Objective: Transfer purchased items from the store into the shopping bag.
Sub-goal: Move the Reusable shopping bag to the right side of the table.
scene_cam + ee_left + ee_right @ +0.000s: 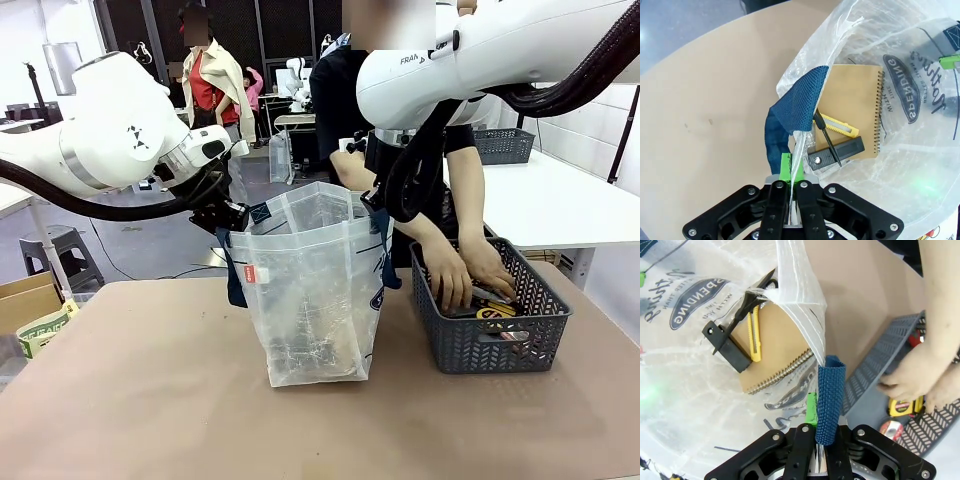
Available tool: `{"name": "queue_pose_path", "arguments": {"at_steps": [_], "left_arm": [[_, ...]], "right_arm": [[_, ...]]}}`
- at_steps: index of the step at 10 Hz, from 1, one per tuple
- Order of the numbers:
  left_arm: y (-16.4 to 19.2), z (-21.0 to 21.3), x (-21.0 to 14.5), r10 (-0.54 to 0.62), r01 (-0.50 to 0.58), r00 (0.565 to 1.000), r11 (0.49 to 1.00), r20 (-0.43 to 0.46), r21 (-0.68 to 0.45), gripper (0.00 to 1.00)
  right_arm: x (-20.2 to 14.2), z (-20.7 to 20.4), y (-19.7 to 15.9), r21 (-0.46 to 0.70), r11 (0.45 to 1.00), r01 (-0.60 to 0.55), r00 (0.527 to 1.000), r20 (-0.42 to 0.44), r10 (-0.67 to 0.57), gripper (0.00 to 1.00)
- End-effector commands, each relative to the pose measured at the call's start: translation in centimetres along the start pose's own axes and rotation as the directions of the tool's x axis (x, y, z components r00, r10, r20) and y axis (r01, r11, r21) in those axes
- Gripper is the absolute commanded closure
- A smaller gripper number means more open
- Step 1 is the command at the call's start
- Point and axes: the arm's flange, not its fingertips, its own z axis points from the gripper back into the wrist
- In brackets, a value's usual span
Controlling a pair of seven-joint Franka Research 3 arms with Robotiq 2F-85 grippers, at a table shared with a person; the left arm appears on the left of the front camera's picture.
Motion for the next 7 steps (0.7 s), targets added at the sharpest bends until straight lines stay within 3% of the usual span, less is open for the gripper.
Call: {"name": "queue_pose_path", "arguments": {"at_steps": [1,7], "left_arm": [[0.17,0.18,0.10,0.002,-0.002,1.000,1.000,0.006,0.002,1.00],[0.17,0.18,0.10,0.002,-0.002,1.000,1.000,0.006,0.002,1.00]], "right_arm": [[-0.12,0.00,-0.14,-0.003,1.000,0.001,1.000,-0.001,-0.001,1.00],[-0.12,0.00,-0.14,-0.003,1.000,0.001,1.000,-0.001,-0.001,1.00]]}}
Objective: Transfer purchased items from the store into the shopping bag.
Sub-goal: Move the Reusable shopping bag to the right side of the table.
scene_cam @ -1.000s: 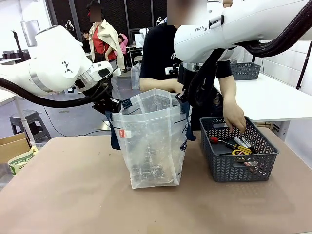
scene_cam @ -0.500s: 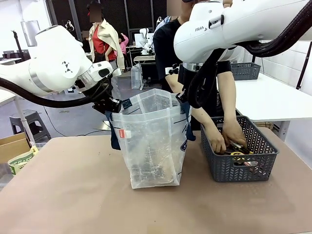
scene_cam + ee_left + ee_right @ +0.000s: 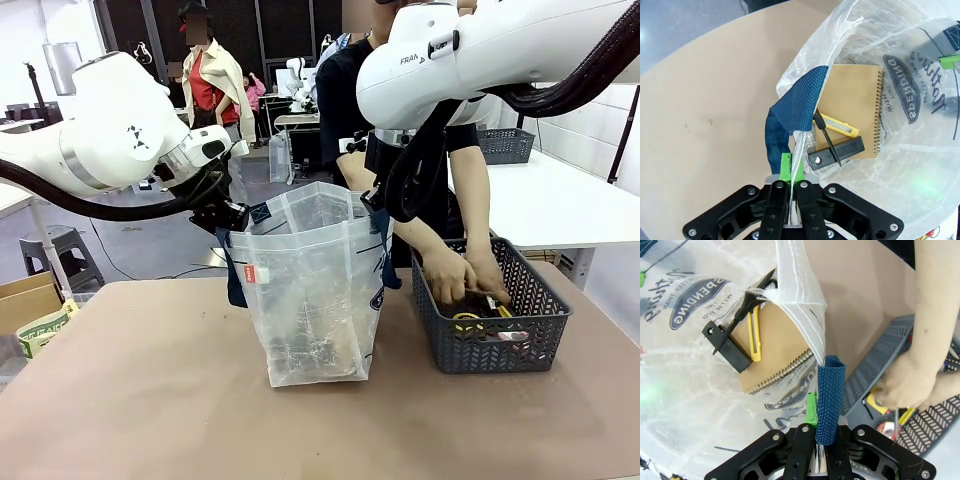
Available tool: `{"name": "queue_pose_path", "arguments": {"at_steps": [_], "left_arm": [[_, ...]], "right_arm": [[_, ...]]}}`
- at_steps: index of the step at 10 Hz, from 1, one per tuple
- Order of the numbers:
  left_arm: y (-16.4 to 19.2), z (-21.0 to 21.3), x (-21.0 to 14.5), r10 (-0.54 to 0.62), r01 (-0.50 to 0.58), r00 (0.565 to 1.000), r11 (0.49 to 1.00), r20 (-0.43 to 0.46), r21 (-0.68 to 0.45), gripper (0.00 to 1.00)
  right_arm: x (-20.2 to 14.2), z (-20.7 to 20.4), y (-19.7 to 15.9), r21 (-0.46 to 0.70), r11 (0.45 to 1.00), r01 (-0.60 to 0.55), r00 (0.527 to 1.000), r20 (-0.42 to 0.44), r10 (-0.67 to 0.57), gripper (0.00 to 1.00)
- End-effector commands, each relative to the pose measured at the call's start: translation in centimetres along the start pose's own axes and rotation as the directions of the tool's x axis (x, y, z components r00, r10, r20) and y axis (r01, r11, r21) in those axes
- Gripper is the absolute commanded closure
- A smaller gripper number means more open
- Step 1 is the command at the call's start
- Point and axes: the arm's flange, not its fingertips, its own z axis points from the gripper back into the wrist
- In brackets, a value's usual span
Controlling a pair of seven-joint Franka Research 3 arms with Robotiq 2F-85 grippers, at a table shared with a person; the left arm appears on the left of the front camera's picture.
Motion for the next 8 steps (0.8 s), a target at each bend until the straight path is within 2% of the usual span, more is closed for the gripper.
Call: {"name": "queue_pose_path", "arguments": {"at_steps": [1,8], "left_arm": [[0.17,0.18,0.10,0.002,-0.002,1.000,1.000,0.006,0.002,1.00],[0.17,0.18,0.10,0.002,-0.002,1.000,1.000,0.006,0.002,1.00]], "right_arm": [[-0.12,0.00,-0.14,-0.003,1.000,0.001,1.000,-0.001,-0.001,1.00],[-0.12,0.00,-0.14,-0.003,1.000,0.001,1.000,-0.001,-0.001,1.00]]}}
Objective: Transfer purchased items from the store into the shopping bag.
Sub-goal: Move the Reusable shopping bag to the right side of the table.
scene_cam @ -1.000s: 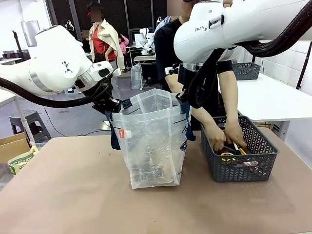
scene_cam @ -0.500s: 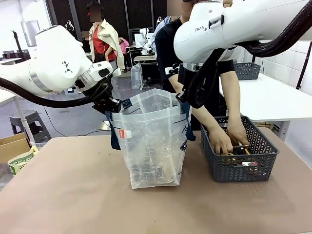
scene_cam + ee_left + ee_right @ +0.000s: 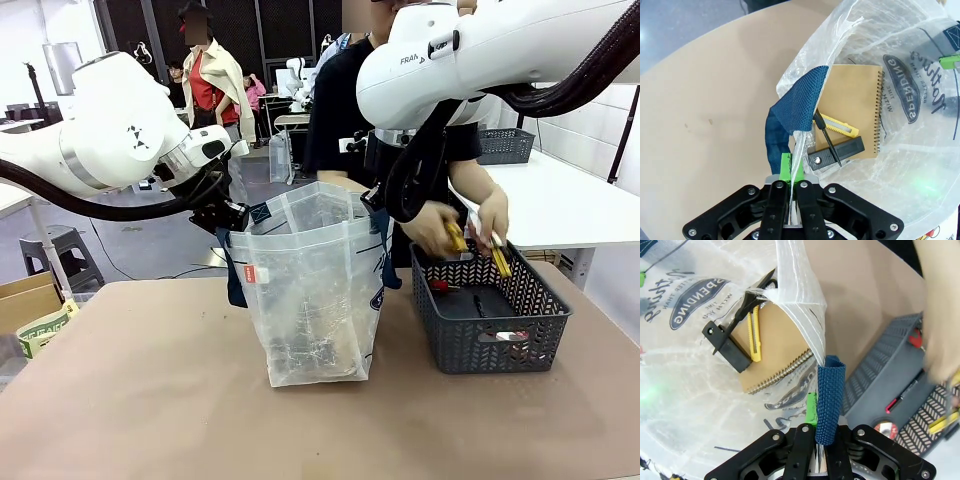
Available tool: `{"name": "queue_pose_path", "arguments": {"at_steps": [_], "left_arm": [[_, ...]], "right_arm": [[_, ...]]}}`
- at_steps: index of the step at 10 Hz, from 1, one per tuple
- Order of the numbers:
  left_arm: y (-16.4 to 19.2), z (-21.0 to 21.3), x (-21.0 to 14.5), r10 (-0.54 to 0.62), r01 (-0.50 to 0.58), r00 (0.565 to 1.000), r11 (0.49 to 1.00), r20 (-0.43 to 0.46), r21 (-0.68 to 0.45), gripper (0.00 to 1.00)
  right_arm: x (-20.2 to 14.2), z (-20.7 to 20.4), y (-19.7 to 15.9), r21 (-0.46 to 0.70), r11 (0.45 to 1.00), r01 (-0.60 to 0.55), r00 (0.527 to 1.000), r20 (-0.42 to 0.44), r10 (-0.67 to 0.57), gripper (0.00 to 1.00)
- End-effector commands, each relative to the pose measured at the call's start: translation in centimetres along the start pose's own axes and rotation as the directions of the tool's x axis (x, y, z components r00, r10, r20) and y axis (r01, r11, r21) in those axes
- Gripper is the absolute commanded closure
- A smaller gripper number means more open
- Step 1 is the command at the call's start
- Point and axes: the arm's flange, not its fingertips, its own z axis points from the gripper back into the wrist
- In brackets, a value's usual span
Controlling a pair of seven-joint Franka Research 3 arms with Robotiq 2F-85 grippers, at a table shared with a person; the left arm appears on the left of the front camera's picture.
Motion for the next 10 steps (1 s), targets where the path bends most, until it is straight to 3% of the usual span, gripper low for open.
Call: {"name": "queue_pose_path", "arguments": {"at_steps": [1,10], "left_arm": [[0.17,0.18,0.10,0.002,-0.002,1.000,1.000,0.006,0.002,1.00],[0.17,0.18,0.10,0.002,-0.002,1.000,1.000,0.006,0.002,1.00]], "right_arm": [[-0.12,0.00,-0.14,-0.003,1.000,0.001,1.000,-0.001,-0.001,1.00],[-0.12,0.00,-0.14,-0.003,1.000,0.001,1.000,-0.001,-0.001,1.00]]}}
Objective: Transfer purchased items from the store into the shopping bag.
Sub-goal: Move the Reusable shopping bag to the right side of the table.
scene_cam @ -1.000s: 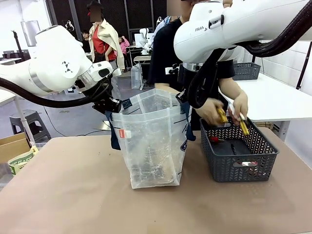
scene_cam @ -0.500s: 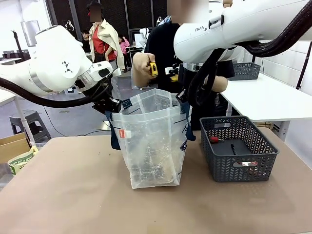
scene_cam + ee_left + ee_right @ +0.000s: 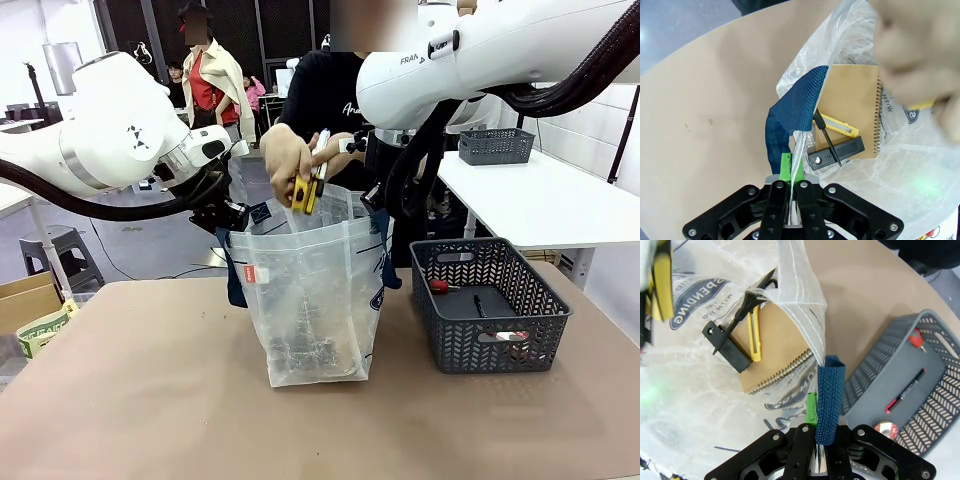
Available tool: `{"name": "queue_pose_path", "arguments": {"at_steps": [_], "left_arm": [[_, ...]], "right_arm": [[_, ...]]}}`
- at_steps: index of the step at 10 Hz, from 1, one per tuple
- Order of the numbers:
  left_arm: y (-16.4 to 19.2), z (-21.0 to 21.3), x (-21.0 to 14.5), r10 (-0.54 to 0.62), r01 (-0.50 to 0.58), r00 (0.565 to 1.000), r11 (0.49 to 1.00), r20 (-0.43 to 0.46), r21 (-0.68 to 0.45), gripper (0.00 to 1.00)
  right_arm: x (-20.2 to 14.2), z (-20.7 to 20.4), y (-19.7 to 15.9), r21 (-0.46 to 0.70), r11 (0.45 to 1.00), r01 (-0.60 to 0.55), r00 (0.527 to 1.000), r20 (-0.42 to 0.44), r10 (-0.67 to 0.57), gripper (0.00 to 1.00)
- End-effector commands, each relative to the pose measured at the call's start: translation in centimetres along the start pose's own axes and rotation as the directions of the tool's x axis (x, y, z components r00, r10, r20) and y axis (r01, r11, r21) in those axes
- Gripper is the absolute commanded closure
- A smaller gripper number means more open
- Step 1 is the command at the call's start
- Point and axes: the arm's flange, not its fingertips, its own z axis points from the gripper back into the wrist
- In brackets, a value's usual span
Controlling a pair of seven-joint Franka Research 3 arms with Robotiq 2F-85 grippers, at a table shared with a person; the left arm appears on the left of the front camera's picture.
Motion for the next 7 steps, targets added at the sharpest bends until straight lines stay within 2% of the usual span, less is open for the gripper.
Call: {"name": "queue_pose_path", "arguments": {"at_steps": [1,7], "left_arm": [[0.17,0.18,0.10,0.002,-0.002,1.000,1.000,0.006,0.002,1.00],[0.17,0.18,0.10,0.002,-0.002,1.000,1.000,0.006,0.002,1.00]], "right_arm": [[-0.12,0.00,-0.14,-0.003,1.000,0.001,1.000,-0.001,-0.001,1.00],[-0.12,0.00,-0.14,-0.003,1.000,0.001,1.000,-0.001,-0.001,1.00]]}}
